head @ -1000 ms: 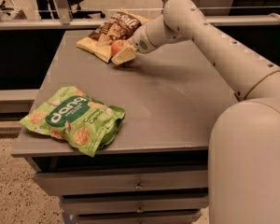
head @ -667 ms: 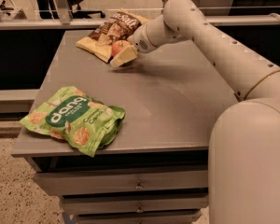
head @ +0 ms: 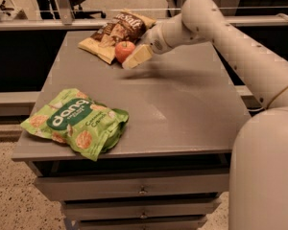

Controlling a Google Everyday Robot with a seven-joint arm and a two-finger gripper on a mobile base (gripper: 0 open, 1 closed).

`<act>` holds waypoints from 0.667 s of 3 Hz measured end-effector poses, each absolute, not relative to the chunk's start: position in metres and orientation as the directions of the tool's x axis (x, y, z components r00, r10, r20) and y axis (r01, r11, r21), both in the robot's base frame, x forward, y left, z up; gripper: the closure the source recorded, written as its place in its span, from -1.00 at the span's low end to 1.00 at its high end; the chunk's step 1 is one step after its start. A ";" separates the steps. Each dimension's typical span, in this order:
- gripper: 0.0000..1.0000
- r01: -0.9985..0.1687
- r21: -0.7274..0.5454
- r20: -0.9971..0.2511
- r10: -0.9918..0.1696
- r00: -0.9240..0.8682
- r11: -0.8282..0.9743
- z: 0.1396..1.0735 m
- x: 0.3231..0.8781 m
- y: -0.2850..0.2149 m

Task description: Move apple near brown chip bag

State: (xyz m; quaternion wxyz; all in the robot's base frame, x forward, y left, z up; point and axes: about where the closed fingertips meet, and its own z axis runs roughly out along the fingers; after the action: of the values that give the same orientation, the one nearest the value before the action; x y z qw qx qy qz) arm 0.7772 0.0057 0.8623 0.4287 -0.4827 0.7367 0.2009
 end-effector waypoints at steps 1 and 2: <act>-1.00 -0.861 -0.112 -0.858 -0.485 -0.168 0.496 0.875 0.767 -0.055; -1.00 -0.822 -0.118 -0.894 -0.419 -0.156 0.558 0.896 0.756 -0.129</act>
Offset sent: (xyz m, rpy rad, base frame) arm -0.0417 -0.2658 0.0694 0.2046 -0.1488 -0.2291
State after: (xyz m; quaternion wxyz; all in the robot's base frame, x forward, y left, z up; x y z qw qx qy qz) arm 0.7556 -0.1292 0.8964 0.4925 -0.4237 0.7323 0.2042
